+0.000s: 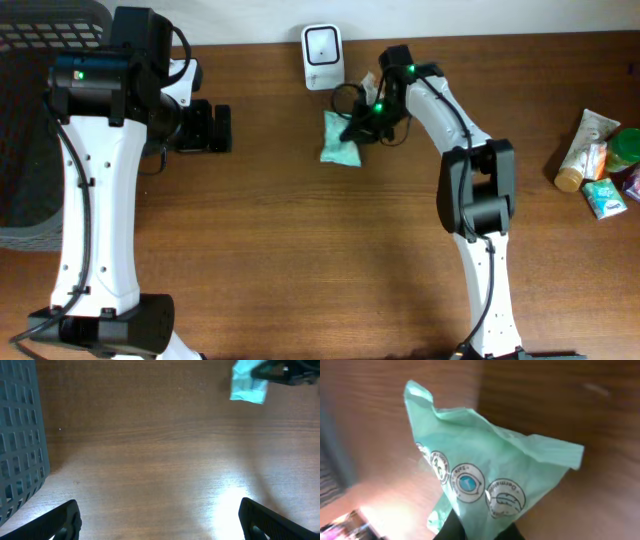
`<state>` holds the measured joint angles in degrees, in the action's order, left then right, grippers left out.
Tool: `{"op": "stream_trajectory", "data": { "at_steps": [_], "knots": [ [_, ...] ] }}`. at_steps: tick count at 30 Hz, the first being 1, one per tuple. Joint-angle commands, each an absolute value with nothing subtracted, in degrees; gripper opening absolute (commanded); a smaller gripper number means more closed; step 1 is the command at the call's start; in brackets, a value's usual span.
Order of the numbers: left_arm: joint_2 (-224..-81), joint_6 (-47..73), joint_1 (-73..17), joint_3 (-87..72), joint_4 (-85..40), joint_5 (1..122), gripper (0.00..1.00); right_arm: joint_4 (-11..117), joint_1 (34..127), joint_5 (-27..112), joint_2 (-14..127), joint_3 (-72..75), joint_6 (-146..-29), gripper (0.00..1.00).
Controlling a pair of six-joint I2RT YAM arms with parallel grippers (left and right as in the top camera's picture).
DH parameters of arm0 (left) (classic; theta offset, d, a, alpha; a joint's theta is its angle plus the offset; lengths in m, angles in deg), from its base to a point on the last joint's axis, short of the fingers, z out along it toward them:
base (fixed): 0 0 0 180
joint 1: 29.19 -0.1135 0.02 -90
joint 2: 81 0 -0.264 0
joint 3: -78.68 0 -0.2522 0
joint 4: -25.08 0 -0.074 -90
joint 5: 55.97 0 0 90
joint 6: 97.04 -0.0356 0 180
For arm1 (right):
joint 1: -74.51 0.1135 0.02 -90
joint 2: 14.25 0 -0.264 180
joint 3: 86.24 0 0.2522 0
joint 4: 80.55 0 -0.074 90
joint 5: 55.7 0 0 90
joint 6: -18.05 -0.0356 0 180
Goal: Scan the item barcode
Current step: 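Reach the right gripper to the mint wet-wipe pack and grasp it, then lift the wet-wipe pack toward the scanner with the right gripper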
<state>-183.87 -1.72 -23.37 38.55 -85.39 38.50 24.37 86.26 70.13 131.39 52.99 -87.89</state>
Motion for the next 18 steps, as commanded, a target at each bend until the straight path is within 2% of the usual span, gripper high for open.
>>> {"op": "stream_trajectory", "data": {
  "at_steps": [1, 4, 8, 11, 18],
  "knots": [
    [-183.7, -2.6, -23.4, 38.6, -85.4, 38.5, 0.99, 15.8, 87.3, 43.2, 125.9, 58.4, -90.0, 0.04],
    [-183.7, -2.6, -23.3, 38.6, -85.4, 38.5, 0.99, 7.1, 88.1, 29.0, 125.8, 62.8, -94.1, 0.04],
    [-183.7, -2.6, -23.3, 38.6, -85.4, 38.5, 0.99, -2.3, 92.0, 2.1, 125.8, 63.6, -102.9, 0.04],
    [-183.7, -2.6, -23.3, 38.6, -85.4, 38.5, 0.99, -2.9, 94.8, -0.7, 126.3, 61.4, -104.0, 0.04],
    [-183.7, -2.6, -23.4, 38.6, -85.4, 38.5, 0.99, 2.5, 101.7, 4.6, 126.8, 59.4, -104.0, 0.04]
  ]
}}
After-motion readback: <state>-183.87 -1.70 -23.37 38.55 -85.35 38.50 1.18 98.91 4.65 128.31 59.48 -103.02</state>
